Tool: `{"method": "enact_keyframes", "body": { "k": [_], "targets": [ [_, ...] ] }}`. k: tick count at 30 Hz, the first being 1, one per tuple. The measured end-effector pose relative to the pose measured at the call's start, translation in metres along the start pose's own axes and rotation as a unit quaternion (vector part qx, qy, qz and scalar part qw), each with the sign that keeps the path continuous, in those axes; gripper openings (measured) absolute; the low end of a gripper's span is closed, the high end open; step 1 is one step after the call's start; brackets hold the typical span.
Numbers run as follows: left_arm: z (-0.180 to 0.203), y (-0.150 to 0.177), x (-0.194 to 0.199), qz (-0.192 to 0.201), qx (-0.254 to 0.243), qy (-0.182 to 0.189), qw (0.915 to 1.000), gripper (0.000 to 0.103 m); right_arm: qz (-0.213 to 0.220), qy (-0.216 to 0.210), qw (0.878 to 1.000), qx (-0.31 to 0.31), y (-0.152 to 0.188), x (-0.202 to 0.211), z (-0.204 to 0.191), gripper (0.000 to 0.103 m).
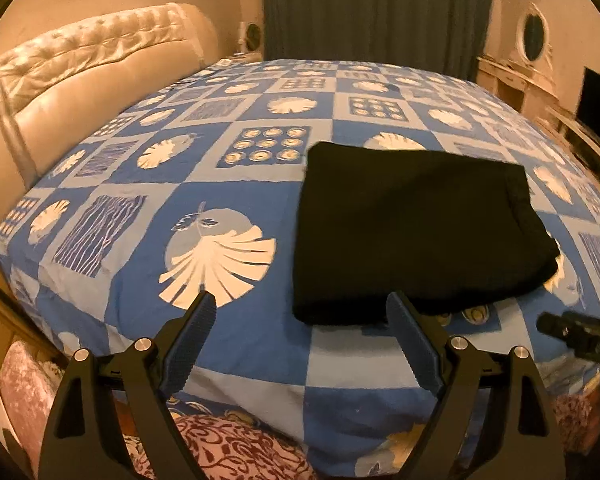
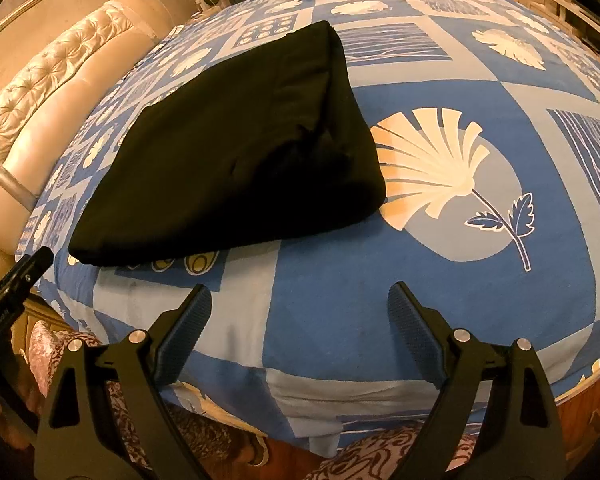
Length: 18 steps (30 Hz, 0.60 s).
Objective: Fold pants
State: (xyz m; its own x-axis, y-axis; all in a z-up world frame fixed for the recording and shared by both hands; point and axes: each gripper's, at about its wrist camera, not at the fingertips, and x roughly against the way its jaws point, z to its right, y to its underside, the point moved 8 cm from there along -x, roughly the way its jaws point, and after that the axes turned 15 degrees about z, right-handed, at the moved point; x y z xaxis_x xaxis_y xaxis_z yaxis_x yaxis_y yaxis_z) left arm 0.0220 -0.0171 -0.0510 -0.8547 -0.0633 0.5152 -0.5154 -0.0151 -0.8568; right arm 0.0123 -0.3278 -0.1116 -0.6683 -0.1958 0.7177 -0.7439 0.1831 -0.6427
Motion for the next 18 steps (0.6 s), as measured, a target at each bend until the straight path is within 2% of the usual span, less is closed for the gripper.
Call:
{"method": "enact_keyframes", "body": {
  "k": [4,6,9,12,14,16,18],
  "targets": [
    [-0.012,-0.009,-0.002,0.004,0.011,-0.045,0.9989,0.088,-0.007,-0.002,1.000,-0.010,0.001,-0.002,0.004,0.090],
    [-0.012,-0.016,-0.007,-0.003,0.019,-0.021,0.9996,0.088,-0.010,-0.003,1.000,-0.014,0.002,-0.001,0.005,0.090],
    [-0.008,-0.026,-0.014,-0.005,0.002,0.003,1.0000,0.088,-0.012,-0.008,1.000,-0.020,0.000,0.000,0.006,0.090],
    [-0.014,-0.045,-0.025,0.018,-0.011,0.019,0.9996,0.088,-0.012,-0.024,0.999,-0.039,-0.010,0.004,0.010,0.090],
    [-0.031,-0.058,-0.040,0.024,-0.011,0.008,0.9996,0.088,0.004,-0.026,0.998,-0.048,-0.028,0.008,0.021,0.090],
    [-0.048,-0.070,-0.064,0.020,-0.008,0.012,0.9997,0.088,0.021,-0.018,0.998,-0.061,-0.053,0.005,0.040,0.090],
    [-0.075,-0.080,-0.101,0.011,-0.010,-0.003,0.9999,0.088,0.034,0.000,0.997,-0.071,-0.079,-0.007,0.061,0.094]
  ]
}}
